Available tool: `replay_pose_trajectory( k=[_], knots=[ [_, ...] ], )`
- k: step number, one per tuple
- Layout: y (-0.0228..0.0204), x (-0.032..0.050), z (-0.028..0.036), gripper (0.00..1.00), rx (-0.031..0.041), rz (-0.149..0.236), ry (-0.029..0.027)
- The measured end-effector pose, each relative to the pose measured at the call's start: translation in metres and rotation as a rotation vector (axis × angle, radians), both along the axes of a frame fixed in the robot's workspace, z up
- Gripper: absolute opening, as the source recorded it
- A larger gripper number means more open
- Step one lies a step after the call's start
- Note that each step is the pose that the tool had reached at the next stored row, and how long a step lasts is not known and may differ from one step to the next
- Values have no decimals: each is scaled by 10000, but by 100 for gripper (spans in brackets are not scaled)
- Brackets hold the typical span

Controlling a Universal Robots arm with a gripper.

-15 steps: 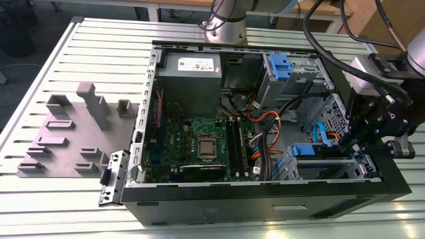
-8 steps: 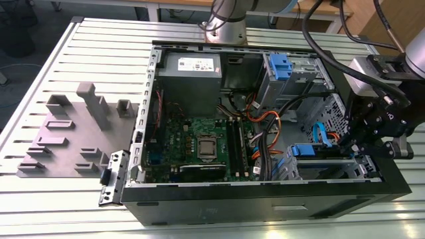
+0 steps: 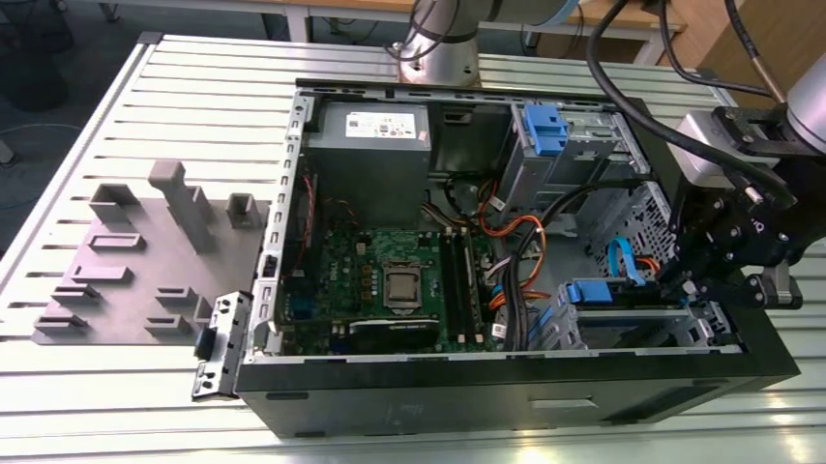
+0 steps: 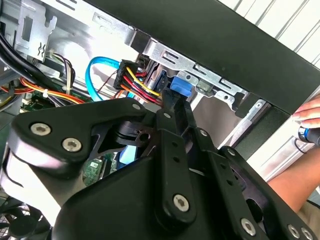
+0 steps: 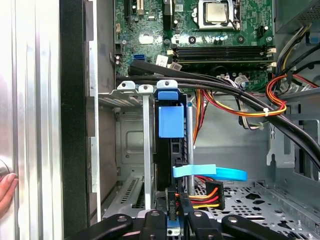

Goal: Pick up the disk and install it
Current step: 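Insert the second disk wire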

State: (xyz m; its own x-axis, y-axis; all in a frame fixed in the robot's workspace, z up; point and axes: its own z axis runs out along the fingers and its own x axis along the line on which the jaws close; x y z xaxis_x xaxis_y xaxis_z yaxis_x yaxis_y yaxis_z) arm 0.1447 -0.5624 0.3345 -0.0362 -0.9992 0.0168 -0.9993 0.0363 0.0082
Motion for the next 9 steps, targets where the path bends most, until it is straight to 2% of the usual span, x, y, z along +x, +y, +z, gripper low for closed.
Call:
replay_pose_trajectory(
  k=[2, 3, 9],
  knots=[
    [0, 0, 0, 22, -1, 1, 0],
    [0, 0, 0, 16, -1, 1, 0],
    [0, 0, -1, 16, -1, 1, 0]
  ],
)
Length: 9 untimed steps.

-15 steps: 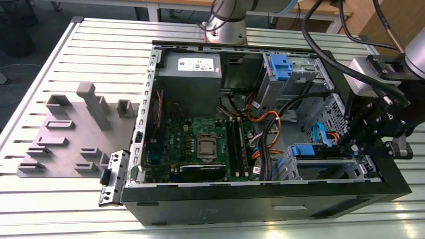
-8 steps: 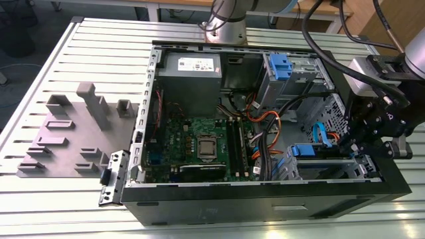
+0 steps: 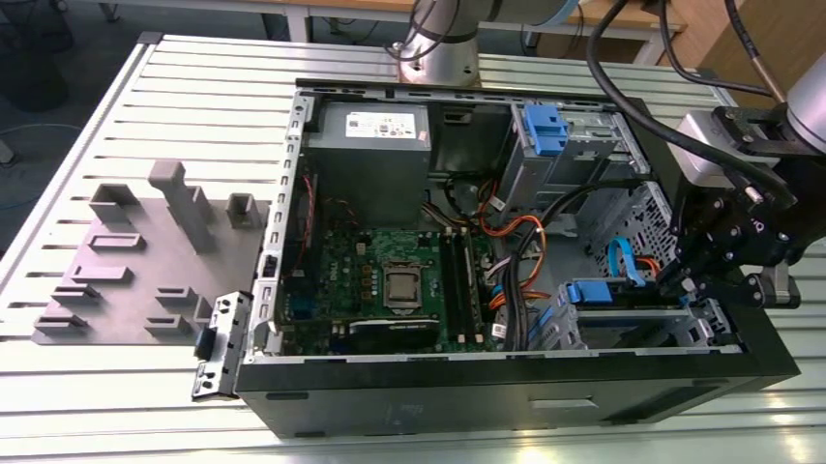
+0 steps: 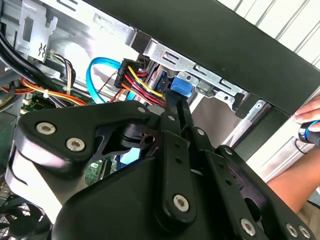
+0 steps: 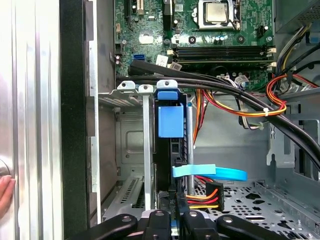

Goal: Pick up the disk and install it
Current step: 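Insert the second disk wire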

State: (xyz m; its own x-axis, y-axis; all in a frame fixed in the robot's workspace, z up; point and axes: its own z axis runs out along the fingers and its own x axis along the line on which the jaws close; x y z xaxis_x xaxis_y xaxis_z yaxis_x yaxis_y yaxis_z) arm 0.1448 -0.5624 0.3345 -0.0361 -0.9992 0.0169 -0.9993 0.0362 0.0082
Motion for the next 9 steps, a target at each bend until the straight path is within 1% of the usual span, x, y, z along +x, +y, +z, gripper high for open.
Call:
replay_pose_trajectory(
  k=[1, 4, 6, 9],
  knots=[
    [0, 0, 3, 16, 3, 0, 0],
    [0, 0, 41, 16, 0, -1, 0],
    [2, 0, 47, 16, 3, 0, -1],
    [17, -14, 48, 16, 3, -2, -1]
  ],
)
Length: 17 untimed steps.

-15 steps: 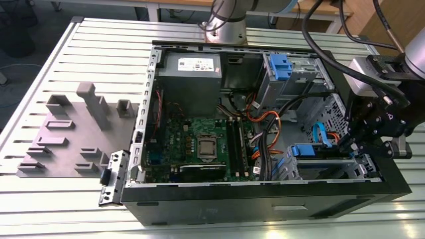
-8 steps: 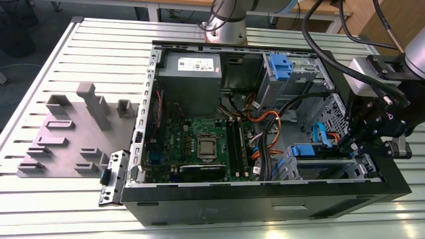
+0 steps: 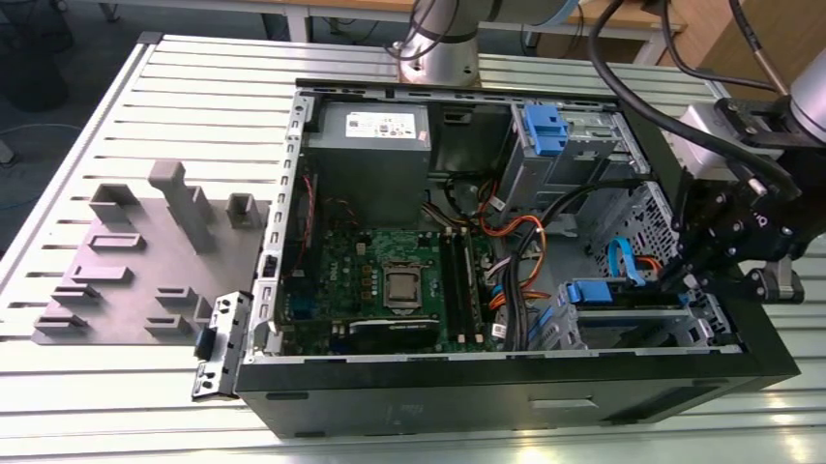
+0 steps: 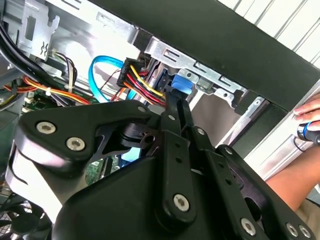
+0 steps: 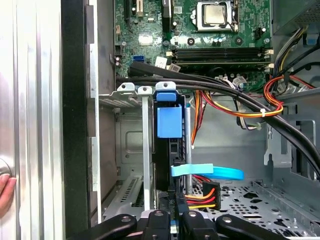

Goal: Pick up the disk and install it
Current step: 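Insert the second disk wire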

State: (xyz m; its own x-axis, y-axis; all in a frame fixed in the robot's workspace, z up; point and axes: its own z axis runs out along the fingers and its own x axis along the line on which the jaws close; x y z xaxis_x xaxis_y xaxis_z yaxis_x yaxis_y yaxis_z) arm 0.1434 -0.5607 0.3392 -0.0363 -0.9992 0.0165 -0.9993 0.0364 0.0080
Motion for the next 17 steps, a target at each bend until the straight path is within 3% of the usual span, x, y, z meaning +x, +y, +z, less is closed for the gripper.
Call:
replay_pose_trajectory(
  k=[11, 17],
  knots=[
    [58, -48, -9, 16, 1, 1, 0],
    [58, -52, -10, 16, -3, 2, 0]
  ],
)
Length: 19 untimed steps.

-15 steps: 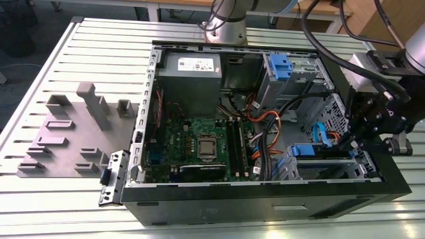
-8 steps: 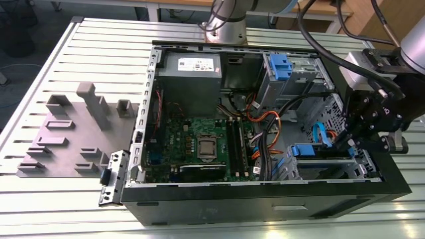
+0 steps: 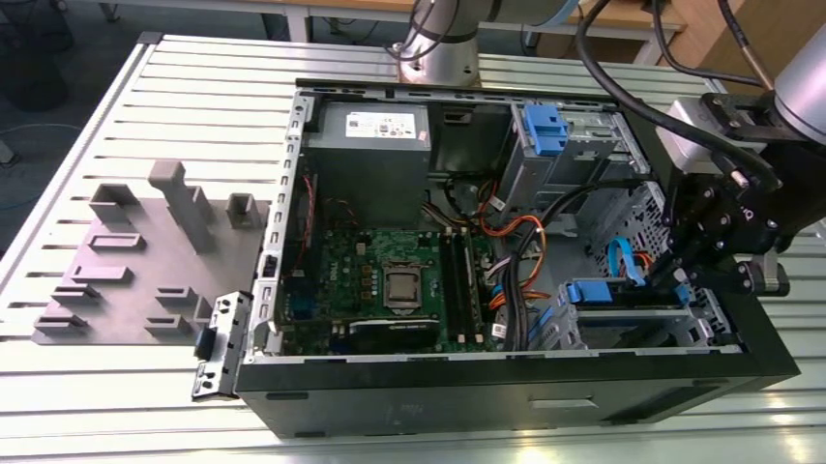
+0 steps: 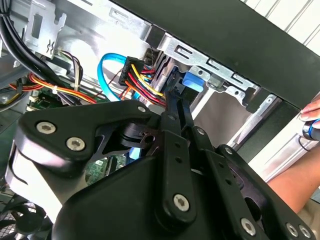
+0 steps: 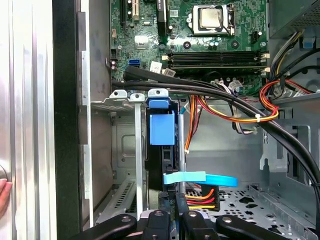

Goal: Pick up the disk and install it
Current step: 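Insert the second disk wire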

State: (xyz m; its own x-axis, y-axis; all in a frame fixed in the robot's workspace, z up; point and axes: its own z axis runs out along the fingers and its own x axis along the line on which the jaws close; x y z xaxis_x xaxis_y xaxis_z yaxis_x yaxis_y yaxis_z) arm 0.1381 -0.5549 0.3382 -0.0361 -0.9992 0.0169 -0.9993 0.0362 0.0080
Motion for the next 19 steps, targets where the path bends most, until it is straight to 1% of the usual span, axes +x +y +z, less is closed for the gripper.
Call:
replay_pose_trajectory(
  k=[8, 13, 19],
  knots=[
    [-5, -9, -3, 16, -3, 0, 0],
    [-5, -10, -32, 16, -4, 0, 0],
    [-5, -10, -45, 16, -4, 0, 0]
  ],
)
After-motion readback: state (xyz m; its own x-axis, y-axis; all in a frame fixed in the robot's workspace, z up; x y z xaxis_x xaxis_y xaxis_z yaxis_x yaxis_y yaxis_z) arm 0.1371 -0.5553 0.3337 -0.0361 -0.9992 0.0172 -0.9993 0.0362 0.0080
